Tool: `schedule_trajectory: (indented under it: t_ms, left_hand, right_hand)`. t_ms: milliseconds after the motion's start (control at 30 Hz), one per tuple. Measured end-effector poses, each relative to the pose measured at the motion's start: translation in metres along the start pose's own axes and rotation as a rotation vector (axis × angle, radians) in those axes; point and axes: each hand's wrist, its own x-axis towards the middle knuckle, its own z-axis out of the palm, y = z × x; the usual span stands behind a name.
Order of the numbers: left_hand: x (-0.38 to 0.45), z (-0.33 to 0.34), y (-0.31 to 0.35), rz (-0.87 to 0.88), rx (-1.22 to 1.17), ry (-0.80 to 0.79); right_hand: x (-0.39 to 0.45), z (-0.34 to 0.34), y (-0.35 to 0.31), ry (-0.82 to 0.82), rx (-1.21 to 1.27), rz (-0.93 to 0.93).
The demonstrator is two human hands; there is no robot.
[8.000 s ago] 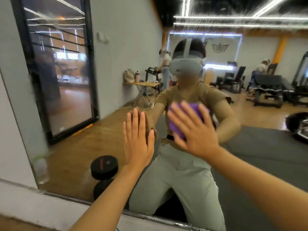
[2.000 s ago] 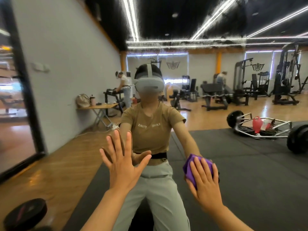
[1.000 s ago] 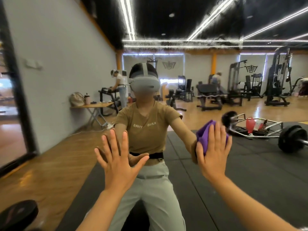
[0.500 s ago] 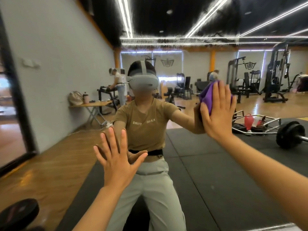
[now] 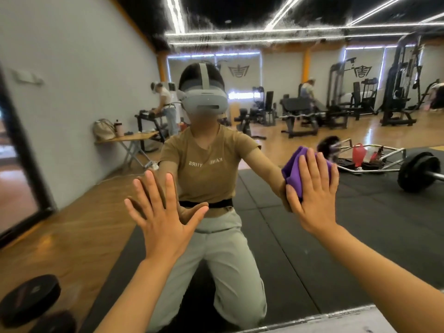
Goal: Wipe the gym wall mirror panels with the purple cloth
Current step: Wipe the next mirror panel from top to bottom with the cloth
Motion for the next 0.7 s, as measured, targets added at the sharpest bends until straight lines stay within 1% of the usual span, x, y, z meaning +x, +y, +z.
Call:
schedule_trajectory:
  t_ms: [100,267,367,533,600,700]
  left_hand:
    - [0.0,0.001,0.001,0.001,-0.018,0.021]
    - [-0.013,0.004,0.004,-0.009,-0.118,0.038]
    - [-0.036,0.007,0.006,0.025,-0.12,0.003]
    - [-0.07,0.02,0.007,0.059,-0.116,-0.027]
    - [-0.075,0.025,0.008,0.056,-0.116,-0.008]
    - [-0.077,0.032,0.011,0.033,-0.129,0.019]
  right_hand:
    - [-0.047,0.008,-0.004,-0.03,-0.006,-0.027]
    - [-0.106,0.014,-0.007,-0.091,0.024,-0.032]
    - [-0.124,0.013,-0.01,-0.127,0.042,-0.008]
    - [-0.118,0.01,-0.016,-0.174,0.107,0.08]
    - [-0.104,0.01,-0.02,-0.147,0.117,0.103]
    - [-0.071,0.012,-0.027,-0.073,0.145,0.223]
